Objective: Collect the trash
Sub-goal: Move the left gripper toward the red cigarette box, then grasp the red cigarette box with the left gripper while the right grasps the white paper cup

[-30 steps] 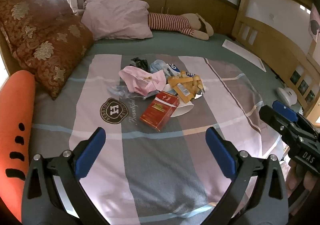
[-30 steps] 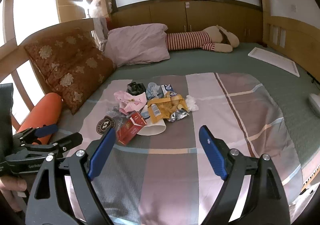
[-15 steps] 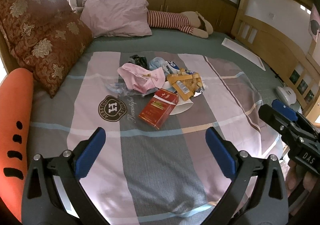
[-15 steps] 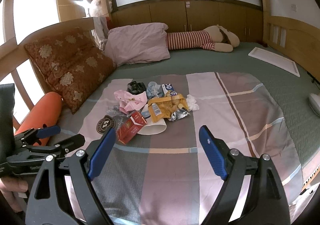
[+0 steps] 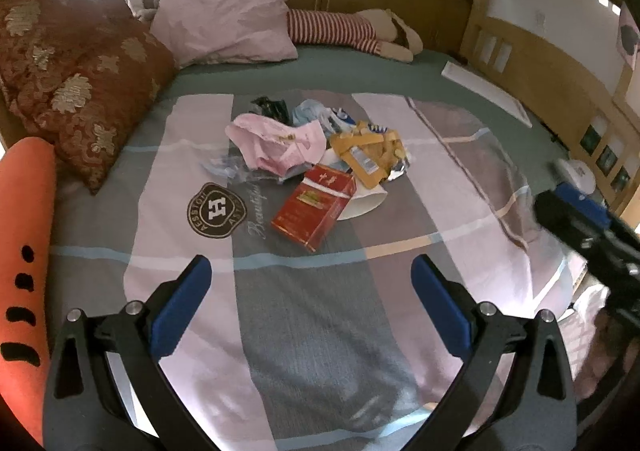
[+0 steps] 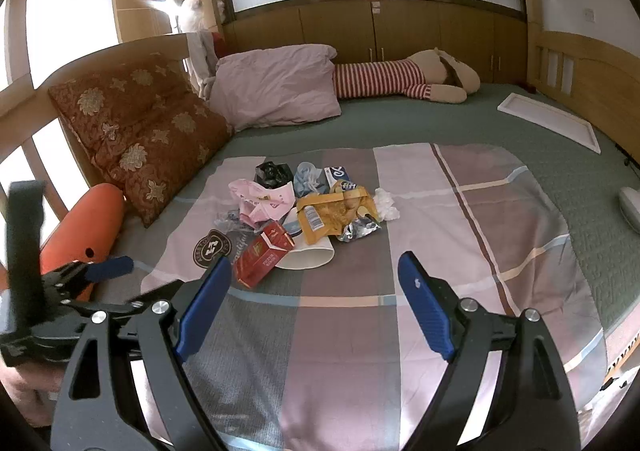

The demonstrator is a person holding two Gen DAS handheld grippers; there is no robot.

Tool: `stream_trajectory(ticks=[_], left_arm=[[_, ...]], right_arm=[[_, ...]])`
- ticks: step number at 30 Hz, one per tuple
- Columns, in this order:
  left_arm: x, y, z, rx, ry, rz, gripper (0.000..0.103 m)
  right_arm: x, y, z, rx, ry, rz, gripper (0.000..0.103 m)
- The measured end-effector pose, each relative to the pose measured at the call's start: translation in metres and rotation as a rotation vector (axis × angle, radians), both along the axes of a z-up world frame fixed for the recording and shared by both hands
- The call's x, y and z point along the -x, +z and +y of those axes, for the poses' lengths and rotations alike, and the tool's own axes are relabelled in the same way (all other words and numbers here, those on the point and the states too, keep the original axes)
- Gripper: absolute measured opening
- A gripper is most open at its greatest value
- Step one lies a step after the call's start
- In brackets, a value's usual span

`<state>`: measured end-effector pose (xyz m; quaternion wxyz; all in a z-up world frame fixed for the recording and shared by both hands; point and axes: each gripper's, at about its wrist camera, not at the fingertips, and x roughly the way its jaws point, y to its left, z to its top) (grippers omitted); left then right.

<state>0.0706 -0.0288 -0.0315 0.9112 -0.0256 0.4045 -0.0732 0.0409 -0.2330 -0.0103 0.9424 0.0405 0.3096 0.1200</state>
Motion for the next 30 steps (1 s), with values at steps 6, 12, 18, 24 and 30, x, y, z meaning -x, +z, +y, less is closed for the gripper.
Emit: stream_trajectory(ticks=[6, 12, 18, 24, 30], left_arm=[[-0.033, -0.023, -0.008, -0.038, -0.086, -0.007, 0.099], [-0.081, -0.058, 0.003, -0.026, -0.206, 0.01, 0.099], [-0.12, -0.091, 0.008, 0.042, -0.306, 0.074, 0.099], [-0.134, -0.11, -0.009, 0.055, -0.398, 0.136, 0.063], [-0.113, -0.091, -0.014, 0.05, -0.407, 0.082, 0.061]], right_arm=[[-0.009, -0.008, -0.001, -0.004, -0.01, 0.03, 0.084], [-0.018, -0.01, -0.007, -0.012, -0.018, 0.052, 0.084], [-0.021, -0.01, -0.004, -0.001, -0.012, 0.054, 0.084], [-0.039, -0.018, 0.0, 0.022, -0.016, 0.082, 0.084], [-0.078, -0.042, -0.004, -0.107, -0.003, 0.192, 0.084]])
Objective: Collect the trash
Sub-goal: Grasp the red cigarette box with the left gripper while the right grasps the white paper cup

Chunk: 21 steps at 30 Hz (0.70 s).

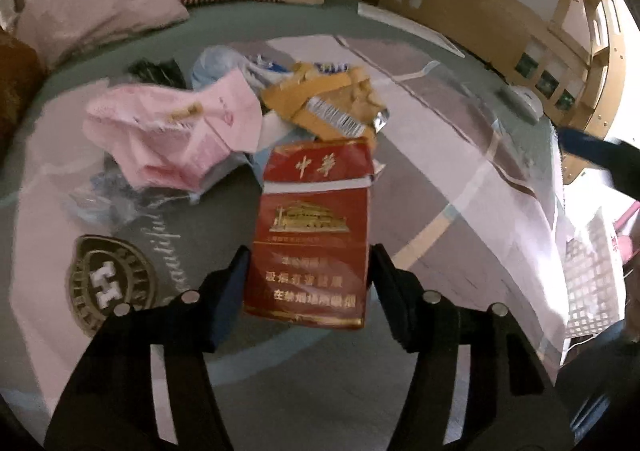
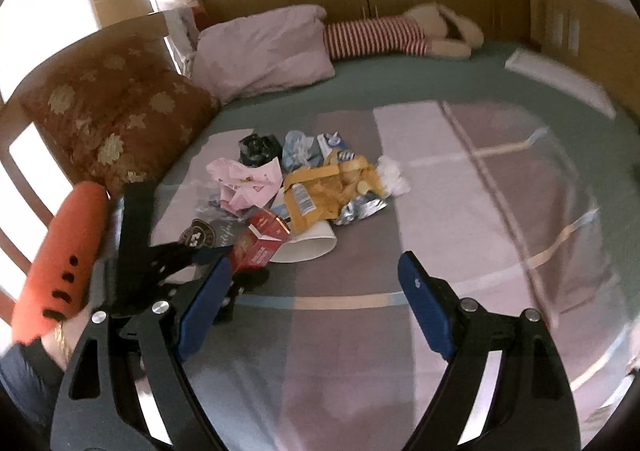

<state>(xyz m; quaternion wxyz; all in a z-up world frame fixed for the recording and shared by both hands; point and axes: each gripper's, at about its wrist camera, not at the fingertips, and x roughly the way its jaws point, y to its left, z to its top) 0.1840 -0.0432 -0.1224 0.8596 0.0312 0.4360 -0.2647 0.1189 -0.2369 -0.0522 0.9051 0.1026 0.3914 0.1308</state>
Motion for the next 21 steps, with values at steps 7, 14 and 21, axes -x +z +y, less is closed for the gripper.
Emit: stream_trajectory(ticks=[7, 14, 21], left_arm=[[0.047, 0.086, 0.023, -0.022, 0.217, -0.132, 0.027], [0.097, 0.127, 0.045, 0.046, 0.363, -0.182, 0.026], [0.102, 0.126, 0.058, 0.074, 0.383, -0.166, 0.026]], right_arm=[[-0.06, -0.059, -0.021, -0.344, -0.074, 0.2, 0.084], [-0.089, -0.109, 0.001, -0.39, -0.075, 0.281, 0.08], [-0.099, -0.11, 0.041, -0.309, 0.041, 0.286, 0.024]])
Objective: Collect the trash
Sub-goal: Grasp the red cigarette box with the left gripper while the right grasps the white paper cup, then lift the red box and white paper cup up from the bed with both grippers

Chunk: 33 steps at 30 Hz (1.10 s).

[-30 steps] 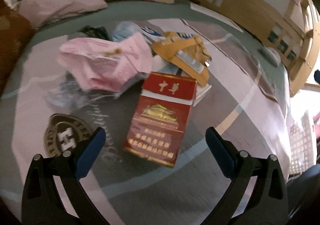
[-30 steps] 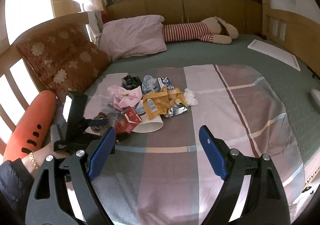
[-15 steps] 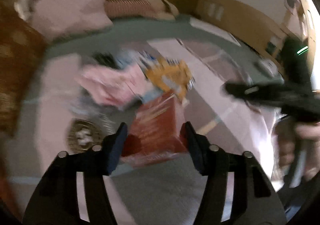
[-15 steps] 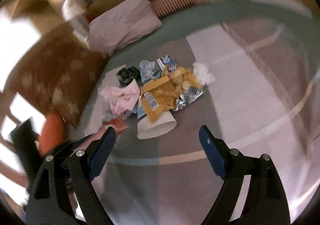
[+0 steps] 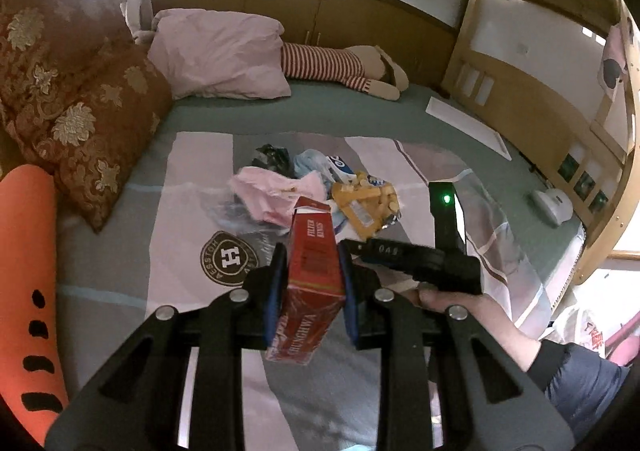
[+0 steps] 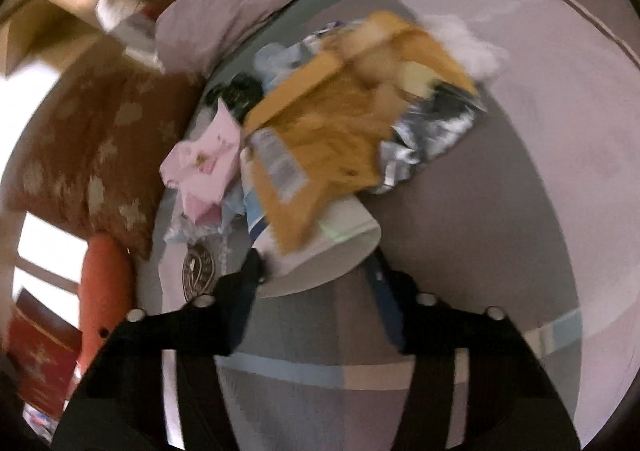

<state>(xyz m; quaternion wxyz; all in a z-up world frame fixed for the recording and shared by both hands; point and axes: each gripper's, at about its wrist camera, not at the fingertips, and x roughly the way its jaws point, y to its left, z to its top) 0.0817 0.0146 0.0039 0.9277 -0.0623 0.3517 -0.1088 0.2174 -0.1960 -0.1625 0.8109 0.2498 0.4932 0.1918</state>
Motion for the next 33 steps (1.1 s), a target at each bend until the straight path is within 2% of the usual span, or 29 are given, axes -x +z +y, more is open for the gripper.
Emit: stream_trajectory(ticks=[2, 7, 11, 14, 18, 23, 33], left_arm=[[0.0, 0.001, 0.0, -0.003, 0.008, 0.004, 0.026], [-0.005, 0.002, 0.001, 0.002, 0.034, 0.01, 0.026], [-0.002, 0.004, -0.001, 0.003, 0.027, 0.015, 0.026], [0.003, 0.005, -0.01, -0.008, 0.006, 0.016, 0.026], [0.013, 0.004, -0.031, -0.046, -0.051, 0.009, 0.026], [0.016, -0.003, -0.053, -0.081, -0.089, 0.013, 0.026], [0.011, -0.011, -0.053, -0.093, -0.071, 0.033, 0.026]], right_arm=[[0.007, 0.014, 0.007, 0.019, 0.046, -0.009, 0.022], [0.056, 0.078, 0.007, 0.091, 0.12, -0.124, 0.019], [0.108, 0.136, -0.022, 0.146, 0.105, -0.277, 0.019], [0.142, 0.16, -0.036, 0.223, 0.086, -0.387, 0.019], [0.16, 0.158, -0.05, 0.262, 0.049, -0.422, 0.019], [0.148, 0.151, -0.045, 0.322, 0.048, -0.42, 0.019], [0.151, 0.147, -0.044, 0.329, 0.05, -0.415, 0.019]])
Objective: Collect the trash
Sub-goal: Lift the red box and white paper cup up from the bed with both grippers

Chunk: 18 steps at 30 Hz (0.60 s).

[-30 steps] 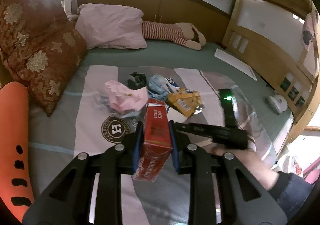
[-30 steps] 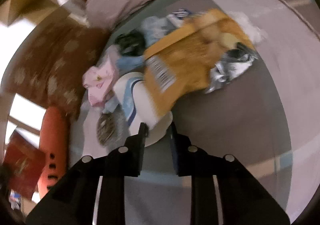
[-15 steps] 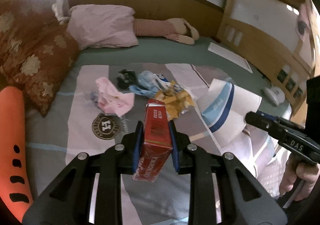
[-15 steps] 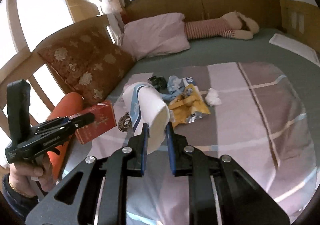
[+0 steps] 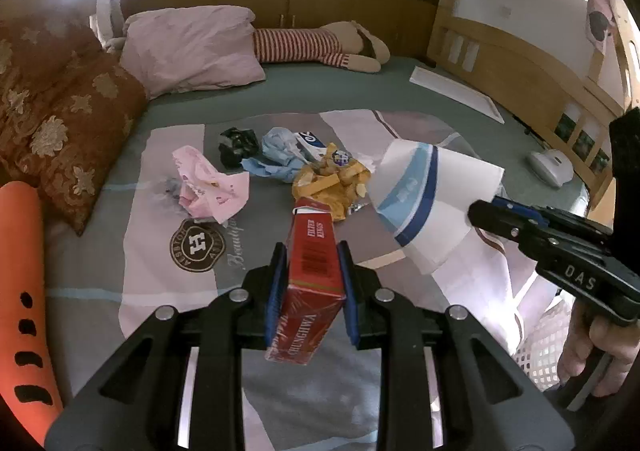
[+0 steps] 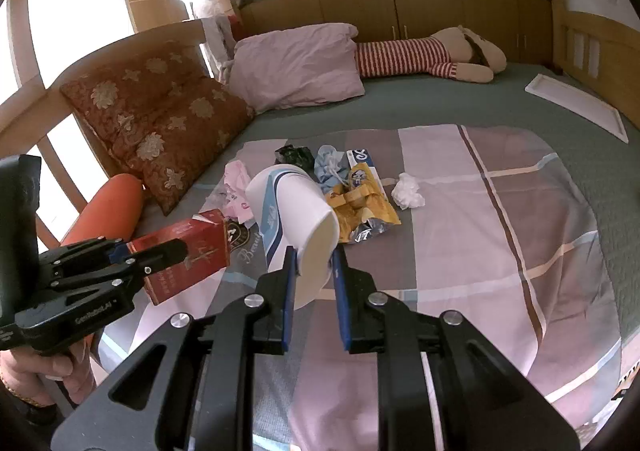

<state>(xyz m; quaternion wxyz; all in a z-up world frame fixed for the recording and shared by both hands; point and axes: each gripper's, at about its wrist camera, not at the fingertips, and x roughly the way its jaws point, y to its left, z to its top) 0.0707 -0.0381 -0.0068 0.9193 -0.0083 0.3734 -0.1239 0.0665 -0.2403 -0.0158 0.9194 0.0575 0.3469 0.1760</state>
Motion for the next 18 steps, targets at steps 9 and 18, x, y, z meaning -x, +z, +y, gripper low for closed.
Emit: stream_trajectory(ticks=[9, 18], left_arm=[[-0.0012, -0.0021, 0.0009, -0.003, 0.004, 0.007, 0.026], [-0.001, -0.0021, 0.0024, -0.003, 0.009, 0.008, 0.026]], right_arm=[[-0.0007, -0.0009, 0.0023, 0.011, 0.007, 0.004, 0.019], [-0.0023, -0.0021, 0.0042, 0.015, 0.008, 0.009, 0.019]])
